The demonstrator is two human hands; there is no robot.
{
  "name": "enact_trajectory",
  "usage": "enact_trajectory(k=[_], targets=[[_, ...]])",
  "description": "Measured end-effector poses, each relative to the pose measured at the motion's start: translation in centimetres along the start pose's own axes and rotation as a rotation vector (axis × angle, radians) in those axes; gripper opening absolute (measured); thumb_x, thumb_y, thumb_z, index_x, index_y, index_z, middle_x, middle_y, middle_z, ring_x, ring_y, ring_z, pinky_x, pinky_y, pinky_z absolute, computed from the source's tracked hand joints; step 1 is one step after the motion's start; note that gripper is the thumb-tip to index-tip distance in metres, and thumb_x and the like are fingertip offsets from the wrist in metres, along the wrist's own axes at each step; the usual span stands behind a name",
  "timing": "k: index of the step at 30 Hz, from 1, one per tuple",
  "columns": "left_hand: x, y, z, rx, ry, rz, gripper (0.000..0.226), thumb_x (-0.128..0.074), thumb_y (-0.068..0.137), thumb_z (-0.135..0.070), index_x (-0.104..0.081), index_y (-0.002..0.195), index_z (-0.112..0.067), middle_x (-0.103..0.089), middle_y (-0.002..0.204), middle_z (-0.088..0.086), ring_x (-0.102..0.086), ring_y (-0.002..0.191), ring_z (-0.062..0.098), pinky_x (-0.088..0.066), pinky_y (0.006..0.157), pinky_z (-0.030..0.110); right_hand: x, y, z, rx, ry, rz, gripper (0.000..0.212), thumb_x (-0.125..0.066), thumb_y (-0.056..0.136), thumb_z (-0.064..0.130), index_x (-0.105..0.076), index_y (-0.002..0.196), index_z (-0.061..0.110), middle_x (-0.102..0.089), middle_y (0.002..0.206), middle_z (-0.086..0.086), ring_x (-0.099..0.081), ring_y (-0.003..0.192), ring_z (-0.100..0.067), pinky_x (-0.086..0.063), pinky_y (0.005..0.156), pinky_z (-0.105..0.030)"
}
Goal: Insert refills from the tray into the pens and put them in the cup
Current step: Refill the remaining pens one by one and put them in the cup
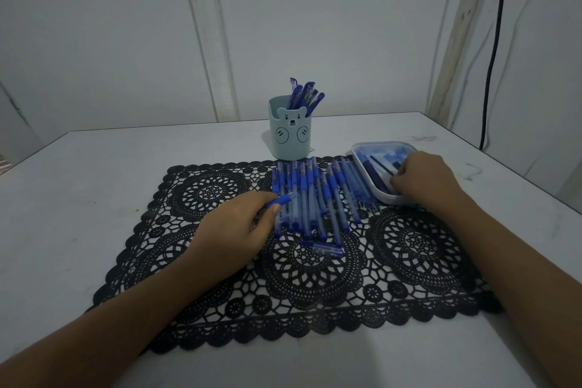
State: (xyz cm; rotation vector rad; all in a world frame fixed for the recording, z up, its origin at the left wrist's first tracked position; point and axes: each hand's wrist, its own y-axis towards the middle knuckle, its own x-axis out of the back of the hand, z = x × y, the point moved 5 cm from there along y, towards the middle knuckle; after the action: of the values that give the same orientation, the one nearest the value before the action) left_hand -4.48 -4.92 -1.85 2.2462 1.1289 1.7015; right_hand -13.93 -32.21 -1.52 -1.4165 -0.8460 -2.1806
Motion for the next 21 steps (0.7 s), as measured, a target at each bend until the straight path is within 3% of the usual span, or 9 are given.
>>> enact_trajectory(k=[2,5,9,12,15,18,21], targets=[[0.0,0.0,0.0,-0.005,0.002,-0.007,0.038,-0.035,0.088,-0.044,-0.061,0.106,-0.023,-0.057,0.08,-0.016,-0.054,0.073,0.003,-0.045,0.062,0.022,0.6,-0.3,0.1,0.026,0.093,-0.082,0.017,-0.058,0.081,0.017,-0.057,0.07,0.003,-0.05,0.062,-0.006,-0.047,0.061,-0.021,-0.033,0.055,-0.027],[0.1,0.0,0.1,-0.005,-0.001,-0.018,0.039,-0.034,0.087,-0.046,-0.06,0.105,-0.023,-0.056,0.078,-0.014,-0.052,0.07,0.003,-0.042,0.059,0.018,2.0,-1.5,0.8,0.1,0.363,-0.145,0.004,-0.054,0.086,0.016,-0.054,0.086,0.012,-0.055,0.08,-0.003,-0.048,0.074,-0.017,-0.036,0.065,-0.024],[0.3,0.0,0.0,0.008,-0.025,-0.031,0.033,-0.039,0.087,-0.039,-0.06,0.105,-0.021,-0.057,0.08,-0.012,-0.052,0.071,0.004,-0.042,0.061,0.019,3.5,-3.1,2.2,0.187,0.714,-0.054,0.006,-0.06,0.085,0.014,-0.062,0.081,0.017,-0.059,0.073,0.004,-0.051,0.063,-0.002,-0.037,0.054,-0.005],[0.3,0.1,0.2,0.017,-0.05,-0.039,0.033,-0.039,0.088,-0.038,-0.06,0.105,-0.021,-0.057,0.08,-0.012,-0.052,0.073,0.004,-0.044,0.063,0.022,3.7,-4.1,2.9,0.179,1.018,0.125,0.01,-0.063,0.083,0.011,-0.066,0.076,0.017,-0.059,0.066,0.004,-0.052,0.062,-0.005,-0.042,0.06,-0.019],[0.4,0.0,0.3,0.022,-0.06,-0.043,0.032,-0.039,0.088,-0.038,-0.06,0.105,-0.021,-0.056,0.08,-0.013,-0.052,0.073,0.004,-0.044,0.063,0.023,3.4,-4.8,3.5,0.157,1.249,0.252,0.006,-0.064,0.077,0.016,-0.068,0.072,0.016,-0.059,0.059,0.006,-0.053,0.059,-0.007,-0.042,0.057,-0.02],[0.4,0.0,0.2,0.019,-0.068,-0.037,0.032,-0.039,0.087,-0.038,-0.06,0.104,-0.021,-0.056,0.079,-0.013,-0.052,0.073,0.005,-0.042,0.062,0.019,3.3,-5.3,4.0,0.148,1.384,0.25,0.014,-0.061,0.07,0.025,-0.072,0.064,0.018,-0.062,0.059,0.005,-0.053,0.055,-0.006,-0.043,0.049,-0.015],[0.4,0.0,0.0,0.013,-0.072,-0.016,0.03,-0.039,0.087,-0.037,-0.06,0.101,-0.021,-0.055,0.075,-0.012,-0.05,0.076,0.008,-0.039,0.061,0.017,3.1,-5.7,4.5,0.161,1.433,0.198,0.015,-0.059,0.072,0.027,-0.068,0.07,0.016,-0.066,0.062,0.0,-0.055,0.054,-0.007,-0.045,0.048,-0.016]])
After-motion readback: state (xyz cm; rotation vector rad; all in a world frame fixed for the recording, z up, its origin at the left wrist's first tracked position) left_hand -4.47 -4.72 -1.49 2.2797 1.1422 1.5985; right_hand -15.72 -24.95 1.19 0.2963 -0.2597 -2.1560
